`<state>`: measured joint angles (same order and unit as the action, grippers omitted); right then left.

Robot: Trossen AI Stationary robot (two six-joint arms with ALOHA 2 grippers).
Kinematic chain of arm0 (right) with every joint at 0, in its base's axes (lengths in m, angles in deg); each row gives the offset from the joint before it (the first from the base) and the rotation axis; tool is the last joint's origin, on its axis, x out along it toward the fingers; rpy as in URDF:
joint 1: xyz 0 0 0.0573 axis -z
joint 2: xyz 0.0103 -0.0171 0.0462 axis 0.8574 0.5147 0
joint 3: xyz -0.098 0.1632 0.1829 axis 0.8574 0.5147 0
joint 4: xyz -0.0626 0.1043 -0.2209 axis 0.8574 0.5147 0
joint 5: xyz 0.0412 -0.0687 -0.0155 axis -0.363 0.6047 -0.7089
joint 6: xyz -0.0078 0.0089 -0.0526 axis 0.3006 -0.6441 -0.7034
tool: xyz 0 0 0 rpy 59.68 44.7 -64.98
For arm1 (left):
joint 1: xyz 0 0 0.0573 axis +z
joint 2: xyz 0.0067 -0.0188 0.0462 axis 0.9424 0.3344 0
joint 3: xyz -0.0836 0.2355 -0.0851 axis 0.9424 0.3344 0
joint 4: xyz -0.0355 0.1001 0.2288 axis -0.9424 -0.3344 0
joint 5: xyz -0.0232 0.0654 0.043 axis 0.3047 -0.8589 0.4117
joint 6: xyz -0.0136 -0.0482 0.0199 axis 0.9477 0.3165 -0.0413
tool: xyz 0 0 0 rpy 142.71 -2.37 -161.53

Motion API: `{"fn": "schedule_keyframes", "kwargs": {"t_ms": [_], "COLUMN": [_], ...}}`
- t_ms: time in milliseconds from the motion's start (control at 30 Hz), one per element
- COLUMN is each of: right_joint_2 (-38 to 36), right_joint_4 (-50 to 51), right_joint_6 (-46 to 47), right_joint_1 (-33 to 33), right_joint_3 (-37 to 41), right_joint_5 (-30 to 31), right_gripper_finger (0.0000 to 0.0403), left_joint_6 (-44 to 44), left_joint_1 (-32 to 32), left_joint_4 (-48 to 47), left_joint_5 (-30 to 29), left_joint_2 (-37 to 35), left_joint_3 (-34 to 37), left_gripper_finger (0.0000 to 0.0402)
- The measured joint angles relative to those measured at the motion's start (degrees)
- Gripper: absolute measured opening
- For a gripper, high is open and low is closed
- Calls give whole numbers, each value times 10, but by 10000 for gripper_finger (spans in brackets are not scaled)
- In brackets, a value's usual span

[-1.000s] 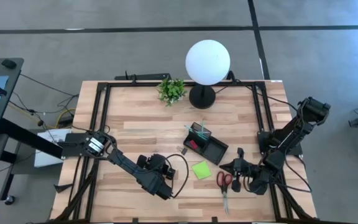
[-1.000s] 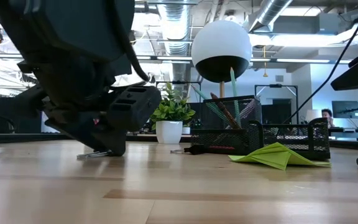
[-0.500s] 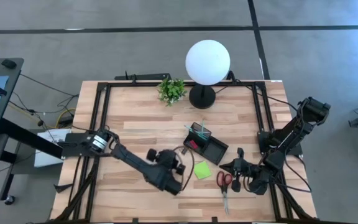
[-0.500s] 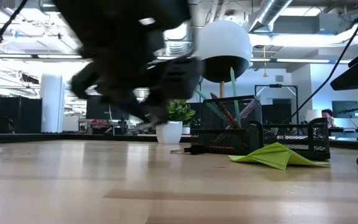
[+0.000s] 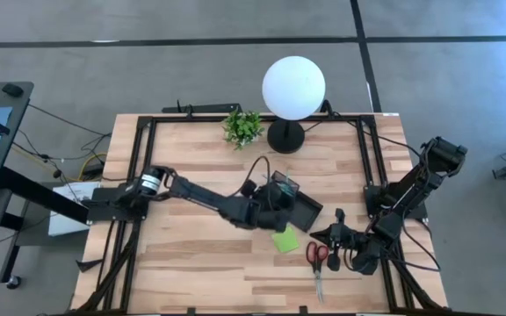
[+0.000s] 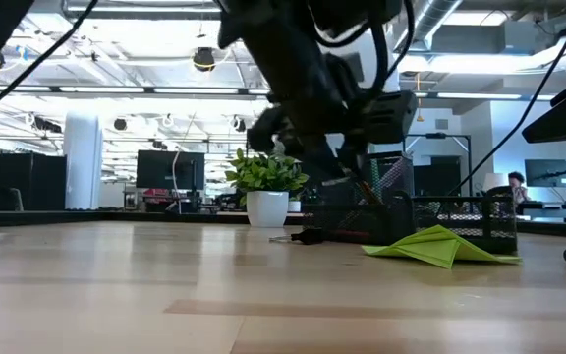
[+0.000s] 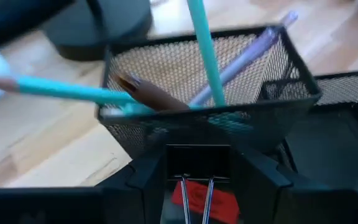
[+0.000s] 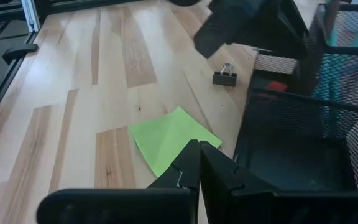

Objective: Pick and place office supplies into organizer
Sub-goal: Put the black binder clip into the desk organizer, then put the black binder clip into the black supply organizer

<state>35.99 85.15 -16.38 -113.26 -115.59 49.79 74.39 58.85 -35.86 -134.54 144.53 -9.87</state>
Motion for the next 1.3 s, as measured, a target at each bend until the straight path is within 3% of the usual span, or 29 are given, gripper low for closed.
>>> {"fn": "schedule_keyframes", "kwargs": {"t_ms": [267, 700, 833, 967, 1167, 1300], "right_joint_2": [0, 0, 0, 0, 0, 0], "right_joint_4": [5, 5, 5, 5, 5, 6], "right_joint_6": [0, 0, 0, 0, 0, 0], "right_joint_1": [0, 0, 0, 0, 0, 0], "right_joint_3": [0, 0, 0, 0, 0, 0], "right_joint_5": [0, 0, 0, 0, -1, -2], "right_gripper_finger": [0, 0, 0, 0, 0, 0], "left_joint_6": [-56, -88, -87, -67, -4, 96], "left_joint_1": [42, 42, 41, 35, -15, -63], "left_joint_4": [-7, -6, -13, -79, -237, -329], "left_joint_5": [108, 112, 152, 181, 97, 19], "left_joint_2": [1, 1, 1, 0, -3, -3], "left_joint_3": [6, 6, 5, -13, -72, -74], "left_gripper_finger": [153, 208, 212, 212, 213, 213]}}
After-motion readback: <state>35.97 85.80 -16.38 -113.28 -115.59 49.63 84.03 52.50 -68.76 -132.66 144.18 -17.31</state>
